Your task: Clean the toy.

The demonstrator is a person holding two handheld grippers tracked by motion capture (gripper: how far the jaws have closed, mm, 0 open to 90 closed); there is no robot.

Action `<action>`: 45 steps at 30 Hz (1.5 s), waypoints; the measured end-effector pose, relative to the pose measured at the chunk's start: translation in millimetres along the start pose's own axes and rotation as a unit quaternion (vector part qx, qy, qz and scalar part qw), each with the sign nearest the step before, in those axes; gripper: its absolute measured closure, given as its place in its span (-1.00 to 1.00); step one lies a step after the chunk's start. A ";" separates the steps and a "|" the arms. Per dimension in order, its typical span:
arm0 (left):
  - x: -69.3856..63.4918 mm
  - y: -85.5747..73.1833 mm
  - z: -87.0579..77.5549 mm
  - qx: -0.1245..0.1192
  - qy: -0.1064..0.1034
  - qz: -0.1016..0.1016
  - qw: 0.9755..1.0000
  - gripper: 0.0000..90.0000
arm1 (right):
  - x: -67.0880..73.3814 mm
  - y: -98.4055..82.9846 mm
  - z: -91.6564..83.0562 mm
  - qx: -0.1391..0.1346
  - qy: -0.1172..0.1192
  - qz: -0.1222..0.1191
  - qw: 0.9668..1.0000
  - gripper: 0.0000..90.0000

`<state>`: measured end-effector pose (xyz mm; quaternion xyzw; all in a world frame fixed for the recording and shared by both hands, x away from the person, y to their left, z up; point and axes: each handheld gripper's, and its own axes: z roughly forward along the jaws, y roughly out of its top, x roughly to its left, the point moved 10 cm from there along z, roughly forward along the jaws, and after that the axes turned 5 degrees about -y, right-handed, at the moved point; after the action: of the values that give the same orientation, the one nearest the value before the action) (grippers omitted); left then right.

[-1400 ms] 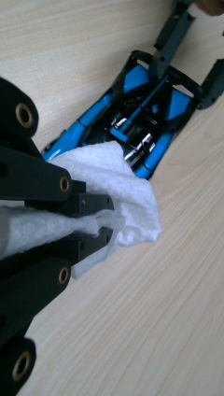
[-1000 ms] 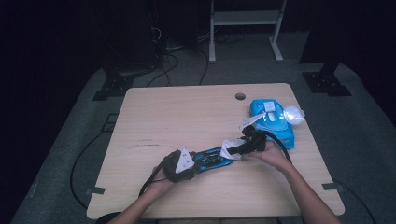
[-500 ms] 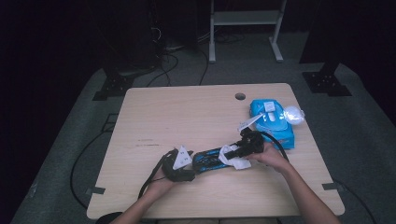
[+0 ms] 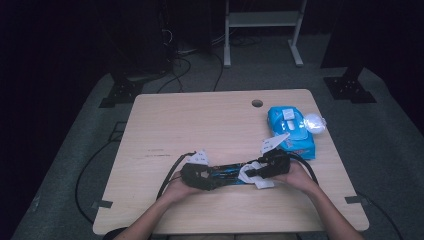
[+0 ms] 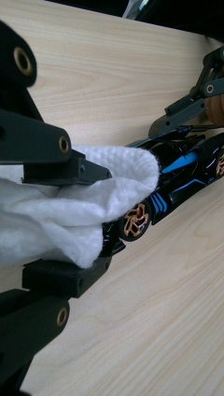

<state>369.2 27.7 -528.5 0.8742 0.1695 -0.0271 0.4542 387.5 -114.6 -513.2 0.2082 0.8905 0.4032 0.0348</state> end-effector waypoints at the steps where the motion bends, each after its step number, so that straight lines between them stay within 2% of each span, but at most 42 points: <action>1: 1.0 0.4 0.2 0.007 0.005 0.011 1.000 0.03 | 0.4 0.0 -0.8 0.001 -0.007 -0.008 1.000 0.32; 2: 2.8 1.3 1.0 0.013 0.010 0.021 1.000 0.06 | 0.2 0.4 -1.6 0.001 -0.015 -0.015 1.000 0.32; 4: 6.9 5.3 2.8 0.014 0.013 0.027 0.999 0.07 | -2.5 1.0 -3.1 0.004 -0.032 -0.026 0.999 0.32; 7: 16.9 14.9 6.0 0.011 0.027 0.042 0.999 0.06 | -12.3 5.1 -7.3 -0.006 -0.055 -0.029 0.998 0.31; 10: 24.0 16.2 12.3 0.025 0.040 0.052 0.998 0.05 | -22.4 3.9 -7.3 -0.005 -0.070 -0.024 0.997 0.30; 12: 24.1 15.3 14.4 0.019 0.037 0.052 0.998 0.06 | -24.8 1.4 -4.7 -0.001 -0.075 -0.021 0.997 0.27; 16: 20.3 13.0 14.5 0.024 0.050 0.072 0.996 0.06 | -22.1 -0.6 -5.3 0.004 -0.076 -0.015 0.997 0.19; 18: 17.5 14.3 13.6 0.010 0.041 0.064 0.997 0.05 | -19.5 -1.2 -7.0 0.010 -0.078 -0.012 0.997 0.13; 22: 15.4 16.8 7.5 -0.003 0.038 0.059 0.998 0.03 | -16.9 -2.7 -13.4 0.013 -0.088 -0.009 0.996 0.11; 25: 15.4 17.2 4.2 -0.010 0.037 0.054 0.998 0.03 | -15.7 -6.2 -19.8 0.005 -0.094 0.009 0.996 0.11; 28: 16.1 18.3 1.9 -0.014 0.039 0.053 0.998 0.03 | -16.6 -11.6 -26.4 0.012 -0.111 0.018 0.994 0.13; 33: 16.1 18.8 -0.5 -0.019 0.035 0.048 0.998 0.07 | -13.5 -8.6 -48.8 -0.013 -0.133 0.037 0.990 0.21; 34: 16.3 19.3 -0.7 -0.021 0.032 0.044 0.998 0.09 | -13.8 -6.2 -53.2 -0.022 -0.142 0.042 0.989 0.25; 36: 15.9 20.2 -1.5 -0.027 0.024 0.033 0.999 0.16 | -13.9 -0.1 -57.7 -0.036 -0.145 0.055 0.987 0.34; 40: 14.5 19.6 -1.5 -0.027 0.016 0.029 0.999 0.27 | -16.7 18.0 -51.5 -0.054 -0.169 0.059 0.982 0.76; 43: 12.9 20.0 -0.3 -0.028 0.015 0.028 0.999 0.28 | -15.4 29.9 -39.3 -0.060 -0.179 0.055 0.981 0.83; 45: 11.5 21.1 1.6 -0.033 0.013 0.024 0.999 0.28 | -11.2 35.6 -27.2 -0.051 -0.176 0.050 0.982 0.84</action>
<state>386.9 18.4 -515.3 0.8627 0.1554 0.0003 0.4813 403.6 -117.3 -470.1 0.3180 0.8373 0.4061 0.1815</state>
